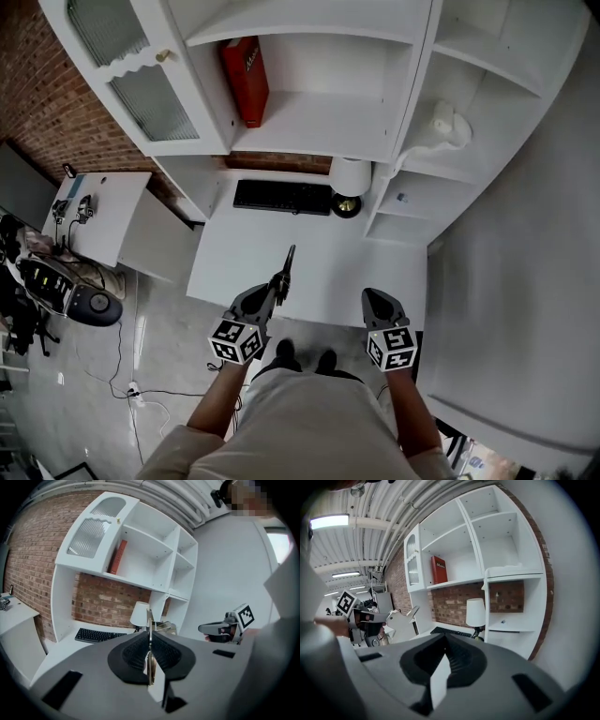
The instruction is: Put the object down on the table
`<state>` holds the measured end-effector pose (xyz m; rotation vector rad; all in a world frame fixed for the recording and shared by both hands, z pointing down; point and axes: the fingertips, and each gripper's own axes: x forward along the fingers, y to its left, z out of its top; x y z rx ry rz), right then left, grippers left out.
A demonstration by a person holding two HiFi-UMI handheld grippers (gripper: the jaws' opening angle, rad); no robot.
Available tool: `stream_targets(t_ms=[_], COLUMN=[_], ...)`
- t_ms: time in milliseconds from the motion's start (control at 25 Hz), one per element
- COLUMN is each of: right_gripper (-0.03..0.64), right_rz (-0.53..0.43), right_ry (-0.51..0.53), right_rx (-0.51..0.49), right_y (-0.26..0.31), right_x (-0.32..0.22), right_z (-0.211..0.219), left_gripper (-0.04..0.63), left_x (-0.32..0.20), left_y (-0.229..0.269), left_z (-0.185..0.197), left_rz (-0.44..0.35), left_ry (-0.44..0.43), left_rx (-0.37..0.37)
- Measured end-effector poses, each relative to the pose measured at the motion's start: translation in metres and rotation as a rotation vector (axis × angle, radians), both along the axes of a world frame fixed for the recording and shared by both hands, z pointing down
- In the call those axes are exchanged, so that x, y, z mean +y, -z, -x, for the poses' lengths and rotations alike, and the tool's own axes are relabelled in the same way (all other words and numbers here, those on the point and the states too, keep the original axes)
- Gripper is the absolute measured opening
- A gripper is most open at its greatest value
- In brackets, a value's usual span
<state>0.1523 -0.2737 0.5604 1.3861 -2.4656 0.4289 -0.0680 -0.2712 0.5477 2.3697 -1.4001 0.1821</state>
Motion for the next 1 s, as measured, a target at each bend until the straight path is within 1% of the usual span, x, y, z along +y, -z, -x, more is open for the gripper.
stream_targets(t_ms=[120, 280, 440, 600, 760, 1000], right_gripper=[0.002, 0.003, 0.003, 0.003, 0.003, 0.002], right_rz=[0.013, 0.038, 0.076, 0.115, 0.153, 0.216], right_ry=[-0.020, -0.079, -0.132, -0.175, -0.221, -0.289], right_rx=[0.007, 0.007, -0.001, 0.011, 0.013, -0.006], right_y=[-0.007, -0.016, -0.028, -0.043, -0.059, -0.085], right_x=[-0.002, -0.005, -0.006, -0.007, -0.007, -0.002], right_z=[0.006, 0.014, 0.024, 0.031, 0.034, 0.037], left_gripper=[0.011, 0.012, 0.011, 0.011, 0.012, 0.012], left_x=[-0.010, -0.023, -0.038, -0.051, -0.061, -0.069], left_y=[-0.007, -0.023, -0.047, -0.076, -0.109, -0.164], left_z=[0.004, 0.009, 0.014, 0.014, 0.009, -0.005], left_rz=[0.012, 0.034, 0.083, 0.131, 0.179, 0.265], left_ry=[-0.028, -0.090, -0.170, -0.255, -0.333, -0.422], left_rx=[-0.003, -0.016, -0.042, -0.074, -0.101, -0.148])
